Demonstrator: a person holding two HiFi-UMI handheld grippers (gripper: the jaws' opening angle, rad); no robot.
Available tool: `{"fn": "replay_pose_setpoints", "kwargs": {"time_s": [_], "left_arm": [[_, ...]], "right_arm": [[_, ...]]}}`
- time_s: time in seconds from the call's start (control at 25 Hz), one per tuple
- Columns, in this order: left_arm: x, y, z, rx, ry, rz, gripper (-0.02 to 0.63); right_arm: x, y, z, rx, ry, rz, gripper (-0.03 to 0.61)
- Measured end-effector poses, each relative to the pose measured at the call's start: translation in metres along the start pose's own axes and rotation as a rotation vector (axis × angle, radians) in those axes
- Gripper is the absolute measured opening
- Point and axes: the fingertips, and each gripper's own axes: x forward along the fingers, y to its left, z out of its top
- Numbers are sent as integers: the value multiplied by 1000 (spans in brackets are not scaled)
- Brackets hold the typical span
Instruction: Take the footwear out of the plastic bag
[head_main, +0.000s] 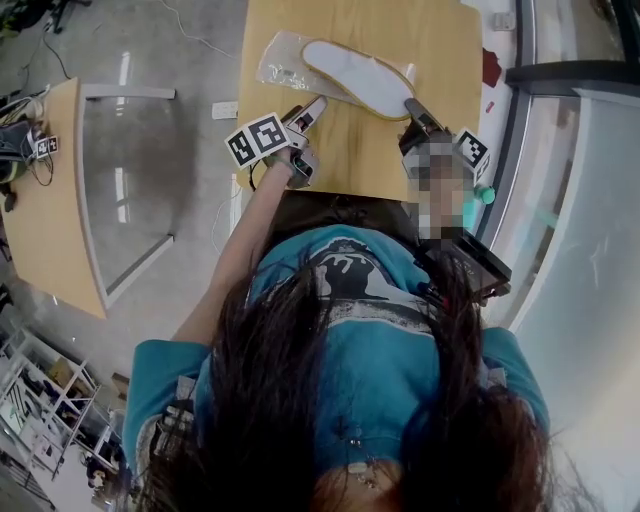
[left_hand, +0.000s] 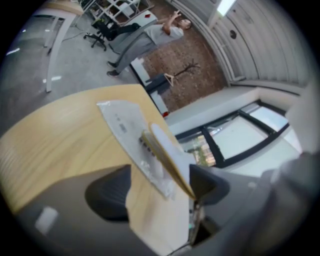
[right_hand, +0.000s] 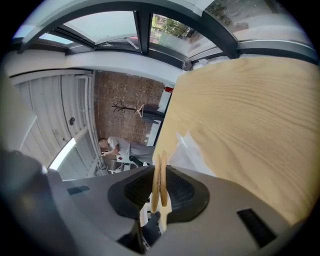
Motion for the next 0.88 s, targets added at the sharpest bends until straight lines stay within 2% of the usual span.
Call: {"fn": "replay_pose_setpoints", "kwargs": {"time_s": [0.2,0.4,0.52,0.64,0.76,0.88], "left_arm": [[-15,-10,5,56,-14,-28,351],[-23,-18,4,95,-18,-46,351],[-29,-14,9,178,-28,-12,350],[-40,-18,20,284,-69,8,350],[-53,-28,36,370,-128,-5,348],[-70,-37,52,421,-214,-41,268]], "right_arm": [[-2,-38,-9,-24,-29,-149,72],[-6,-61,-15,-189,50,-324,111],[-10,-67,-12,-296,92,-413,208],[-19,-67,-5,-390,76,-489,224],[-25,-53,-2,-390,13,-466,224],[-22,-25,-11,-362,-19,-332,223]]}}
